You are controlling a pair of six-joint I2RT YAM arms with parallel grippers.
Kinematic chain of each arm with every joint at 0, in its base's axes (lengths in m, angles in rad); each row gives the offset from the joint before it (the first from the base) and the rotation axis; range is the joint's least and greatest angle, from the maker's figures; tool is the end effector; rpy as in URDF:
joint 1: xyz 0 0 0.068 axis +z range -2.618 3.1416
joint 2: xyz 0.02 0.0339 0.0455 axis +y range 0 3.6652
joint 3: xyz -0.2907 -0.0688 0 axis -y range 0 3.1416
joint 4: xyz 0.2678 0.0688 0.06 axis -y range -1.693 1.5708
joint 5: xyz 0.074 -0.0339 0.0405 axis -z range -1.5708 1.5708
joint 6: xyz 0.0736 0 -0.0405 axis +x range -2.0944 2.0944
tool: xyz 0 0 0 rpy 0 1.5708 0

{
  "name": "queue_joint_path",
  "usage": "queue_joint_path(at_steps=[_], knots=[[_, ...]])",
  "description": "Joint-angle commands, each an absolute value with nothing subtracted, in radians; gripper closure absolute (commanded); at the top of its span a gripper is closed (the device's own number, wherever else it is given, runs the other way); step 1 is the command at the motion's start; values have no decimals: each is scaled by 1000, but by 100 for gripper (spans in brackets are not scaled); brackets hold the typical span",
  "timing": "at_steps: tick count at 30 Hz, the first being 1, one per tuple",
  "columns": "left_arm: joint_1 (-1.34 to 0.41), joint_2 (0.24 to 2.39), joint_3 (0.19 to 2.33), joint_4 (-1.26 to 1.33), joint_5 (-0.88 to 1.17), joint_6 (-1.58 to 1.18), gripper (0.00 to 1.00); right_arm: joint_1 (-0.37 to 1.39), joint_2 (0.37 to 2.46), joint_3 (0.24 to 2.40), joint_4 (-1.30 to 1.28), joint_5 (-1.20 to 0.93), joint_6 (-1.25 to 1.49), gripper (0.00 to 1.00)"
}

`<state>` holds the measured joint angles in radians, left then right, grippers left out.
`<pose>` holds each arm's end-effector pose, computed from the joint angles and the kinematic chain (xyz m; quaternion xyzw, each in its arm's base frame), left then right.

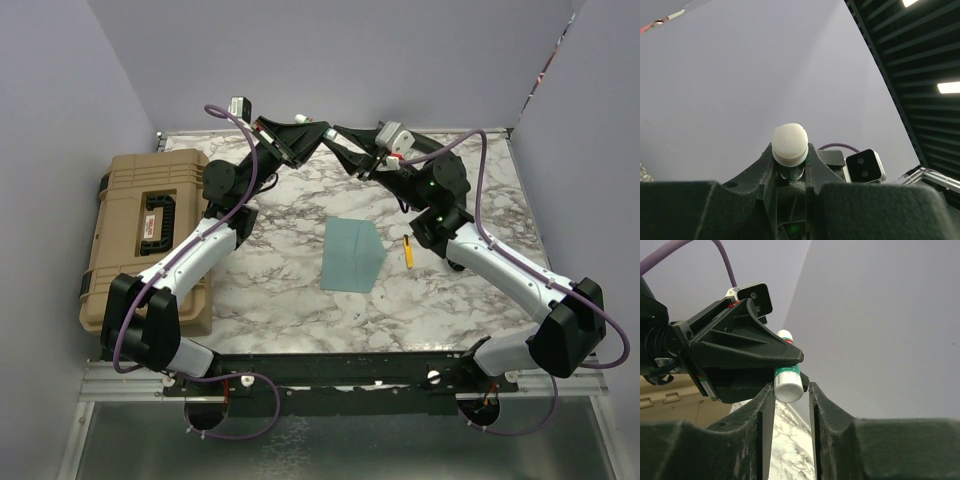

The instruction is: Place the letter into the envelope and seal it

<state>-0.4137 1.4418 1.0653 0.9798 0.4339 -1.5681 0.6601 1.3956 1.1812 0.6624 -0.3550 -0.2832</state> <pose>0.3260 -0.1769 0.4390 -0.0882 0.4846 -0.7780 0.3899 0.2787 0.2487 0.4633 -0.3712 0.3989 0.2484 0.8008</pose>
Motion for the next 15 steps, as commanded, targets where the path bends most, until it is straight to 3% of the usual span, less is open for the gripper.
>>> queue_joint_path(at_steps=[1,3,6,15], knots=[[-422,1419,1049,988,464,-1572,100,666,1403,1207,684,-329,-308,59],[-422,1418,1048,987,461,-1571,100,666,1402,1200,696,-339,-310,53],[-422,1419,1046,981,459,-1567,100,665,1402,1198,700,-364,-313,53],[-422,1421,1053,977,464,-1560,100,666,1419,1224,664,-453,-307,71]])
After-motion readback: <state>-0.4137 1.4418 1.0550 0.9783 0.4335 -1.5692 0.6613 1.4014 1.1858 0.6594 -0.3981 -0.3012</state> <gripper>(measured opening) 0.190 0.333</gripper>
